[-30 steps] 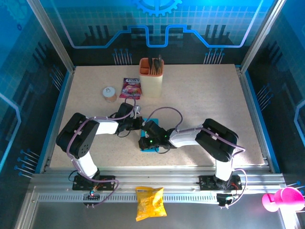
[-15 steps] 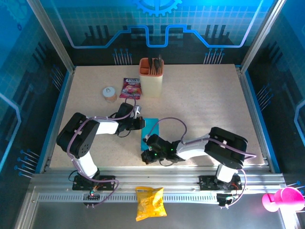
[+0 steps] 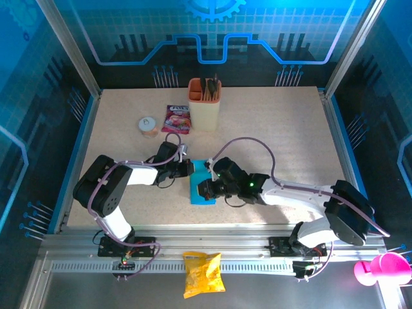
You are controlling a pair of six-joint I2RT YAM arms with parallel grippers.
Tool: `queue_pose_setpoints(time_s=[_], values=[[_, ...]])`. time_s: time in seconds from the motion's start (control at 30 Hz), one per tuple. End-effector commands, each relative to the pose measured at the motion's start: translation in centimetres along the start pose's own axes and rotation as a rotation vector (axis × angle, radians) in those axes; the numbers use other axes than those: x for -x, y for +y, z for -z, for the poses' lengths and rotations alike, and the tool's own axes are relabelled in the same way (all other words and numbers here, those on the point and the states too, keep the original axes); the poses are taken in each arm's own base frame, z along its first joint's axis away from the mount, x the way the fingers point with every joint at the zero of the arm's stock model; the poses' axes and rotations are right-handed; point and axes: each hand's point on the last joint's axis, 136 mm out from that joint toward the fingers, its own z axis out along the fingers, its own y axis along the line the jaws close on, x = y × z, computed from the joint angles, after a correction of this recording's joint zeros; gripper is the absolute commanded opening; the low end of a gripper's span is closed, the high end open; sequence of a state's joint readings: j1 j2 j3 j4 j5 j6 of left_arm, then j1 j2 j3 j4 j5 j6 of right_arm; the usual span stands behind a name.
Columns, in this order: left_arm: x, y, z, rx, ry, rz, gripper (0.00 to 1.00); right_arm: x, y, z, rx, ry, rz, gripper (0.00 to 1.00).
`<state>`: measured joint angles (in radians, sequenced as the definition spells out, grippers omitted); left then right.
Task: Fold a paper plane with a square sheet of paper (pick it up from the middle)
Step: First fold in half a square sheet of paper at the center of the table.
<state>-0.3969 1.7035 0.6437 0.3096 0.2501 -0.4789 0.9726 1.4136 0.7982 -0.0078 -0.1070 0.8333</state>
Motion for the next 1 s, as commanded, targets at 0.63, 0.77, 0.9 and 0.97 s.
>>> queue_pose_setpoints(time_s=[0.63,0.77,0.9,0.97], values=[[-0.3,1.6,-0.1,0.091,0.007,0.078,0.00,-6.6,-7.9,-8.9,-0.150,0.150,-0.210,0.00],[0.7,2.1,-0.4,0.107,0.001,0.079,0.01,-7.8,-9.1,-8.6,-0.200,0.166,-0.226,0.00],[1.7,2.6,-0.6,0.118,-0.005,0.083,0.04,-9.0,-10.5,-8.6,-0.239,0.183,-0.247,0.00],[2.2,2.9,-0.7,0.123,-0.009,0.086,0.06,-9.5,-11.0,-8.5,-0.254,0.190,-0.256,0.00]])
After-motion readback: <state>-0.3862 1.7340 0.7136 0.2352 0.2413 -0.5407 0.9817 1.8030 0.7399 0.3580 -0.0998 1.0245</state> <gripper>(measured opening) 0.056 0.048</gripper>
